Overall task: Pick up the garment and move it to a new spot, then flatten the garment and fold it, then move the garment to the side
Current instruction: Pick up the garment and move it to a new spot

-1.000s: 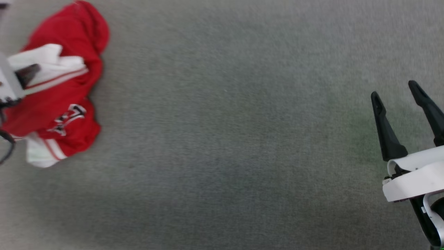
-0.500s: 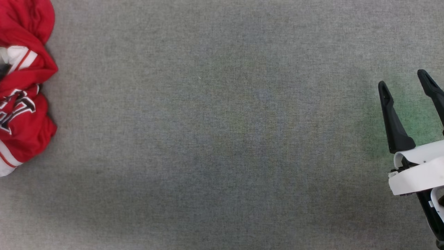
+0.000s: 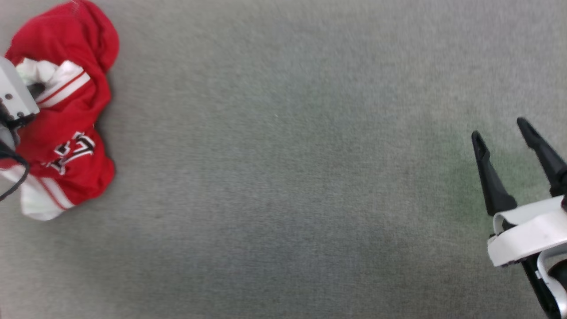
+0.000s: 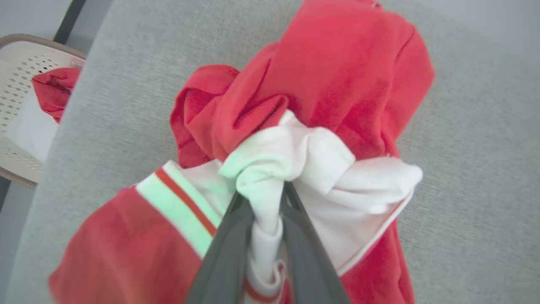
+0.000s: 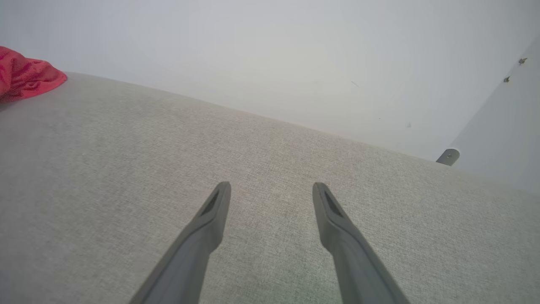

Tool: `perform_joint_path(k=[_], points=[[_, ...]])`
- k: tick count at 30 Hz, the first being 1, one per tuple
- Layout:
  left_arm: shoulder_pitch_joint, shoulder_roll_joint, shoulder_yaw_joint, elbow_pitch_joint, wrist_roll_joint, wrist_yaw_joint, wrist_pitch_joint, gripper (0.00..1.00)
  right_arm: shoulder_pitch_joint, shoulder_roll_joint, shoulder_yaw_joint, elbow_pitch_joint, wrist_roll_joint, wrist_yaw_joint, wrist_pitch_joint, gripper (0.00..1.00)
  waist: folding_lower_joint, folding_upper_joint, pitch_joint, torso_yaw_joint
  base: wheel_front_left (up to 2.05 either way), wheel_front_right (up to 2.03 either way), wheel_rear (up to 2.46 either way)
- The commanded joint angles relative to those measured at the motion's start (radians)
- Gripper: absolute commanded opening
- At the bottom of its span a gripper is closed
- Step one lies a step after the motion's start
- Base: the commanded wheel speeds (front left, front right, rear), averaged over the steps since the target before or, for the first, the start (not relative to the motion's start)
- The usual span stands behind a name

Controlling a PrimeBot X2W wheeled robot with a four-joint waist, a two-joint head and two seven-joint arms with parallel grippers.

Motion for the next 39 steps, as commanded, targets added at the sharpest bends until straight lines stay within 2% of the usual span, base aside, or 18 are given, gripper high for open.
perform_joint_path(k=[1, 8, 13, 18, 23, 29, 35, 39], points=[[-0.01, -0.003, -0.007, 0.012, 0.012, -0.005, -0.017, 0.0, 0.022, 0.0, 0.002, 0.009, 0.002, 0.0, -0.004, 1.0, 0.0, 0.0, -0.111, 0.068, 0.0, 0.0, 0.0], [-0.032, -0.009, -0.038, 0.002, 0.027, -0.034, -0.077, 0.0, 0.063, 0.017, 0.023, 0.04, 0.012, 0.0, -0.011, 1.0, 0.0, 0.0, -0.238, 0.116, 0.0, 0.0, 0.0], [-0.049, -0.025, -0.086, -0.055, 0.034, -0.048, -0.078, 0.0, 0.095, 0.036, 0.04, 0.07, 0.018, 0.0, -0.022, 1.0, 0.0, 0.0, -0.333, 0.13, 0.0, 0.0, 0.0], [-0.037, -0.041, -0.129, -0.156, 0.028, -0.052, -0.039, 0.0, 0.125, 0.055, 0.03, 0.091, 0.025, 0.0, -0.036, 1.0, 0.0, 0.0, -0.416, 0.107, 0.0, 0.0, 0.0], [0.014, -0.035, -0.146, -0.298, 0.005, -0.052, 0.04, 0.0, 0.164, 0.069, 0.006, 0.09, 0.012, 0.0, -0.034, 1.0, 0.0, 0.0, -0.481, 0.047, 0.0, 0.0, 0.0], [0.11, -0.022, -0.133, -0.538, -0.046, 0.005, 0.159, 0.0, 0.201, 0.064, -0.047, 0.071, -0.006, 0.0, -0.03, 1.0, 0.0, 0.0, -0.505, -0.049, 0.0, 0.0, 0.0], [0.22, -0.017, -0.124, -0.806, -0.082, 0.114, 0.273, 0.0, 0.24, 0.059, -0.127, 0.052, -0.022, 0.0, -0.022, 1.0, 0.0, 0.0, -0.506, -0.144, 0.0, 0.0, 0.0], [0.275, -0.028, -0.135, -0.951, -0.098, 0.165, 0.328, 0.0, 0.262, 0.063, -0.168, 0.042, -0.031, 0.0, -0.022, 1.0, 0.0, 0.0, -0.498, -0.202, 0.0, 0.0, 0.0]])
